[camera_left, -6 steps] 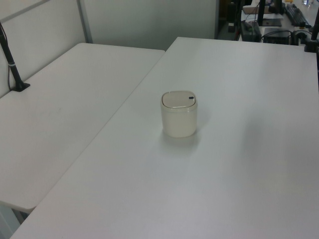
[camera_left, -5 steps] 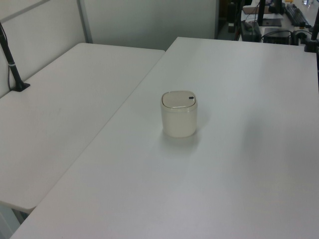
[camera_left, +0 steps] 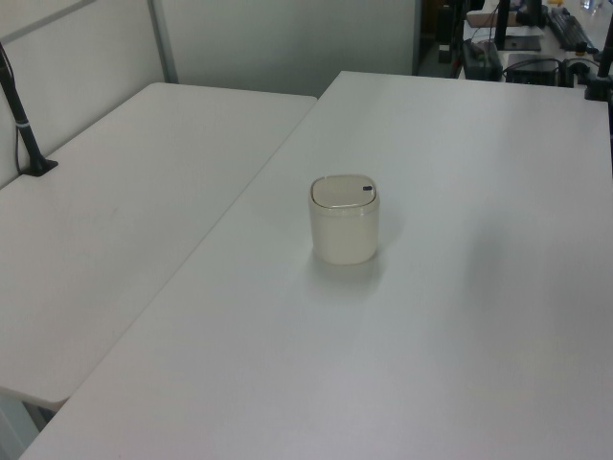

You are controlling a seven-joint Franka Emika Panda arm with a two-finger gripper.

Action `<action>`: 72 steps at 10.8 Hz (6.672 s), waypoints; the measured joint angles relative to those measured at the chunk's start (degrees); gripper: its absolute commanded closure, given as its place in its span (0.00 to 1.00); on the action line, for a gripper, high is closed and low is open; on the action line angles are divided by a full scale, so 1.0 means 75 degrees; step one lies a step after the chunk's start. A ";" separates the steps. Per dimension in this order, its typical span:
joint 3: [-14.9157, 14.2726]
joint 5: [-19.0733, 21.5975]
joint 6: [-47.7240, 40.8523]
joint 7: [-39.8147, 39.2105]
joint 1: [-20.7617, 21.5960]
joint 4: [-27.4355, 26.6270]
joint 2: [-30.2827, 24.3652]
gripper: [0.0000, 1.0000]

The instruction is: Open the trash bin

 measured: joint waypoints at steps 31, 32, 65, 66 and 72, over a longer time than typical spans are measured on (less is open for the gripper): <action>0.0096 0.0680 0.2603 -0.0797 0.1222 -0.0250 0.1978 1.00; 0.0096 0.0721 0.2879 -0.0797 0.1279 -0.0255 0.2135 1.00; -0.0113 0.0466 0.0092 -0.0760 -0.0219 -0.0415 -0.0443 0.86; -0.0113 0.0466 0.0092 -0.0757 -0.0219 -0.0419 -0.0443 0.69; -0.0113 0.0329 0.0083 -0.0753 -0.0219 -0.0422 -0.0443 0.00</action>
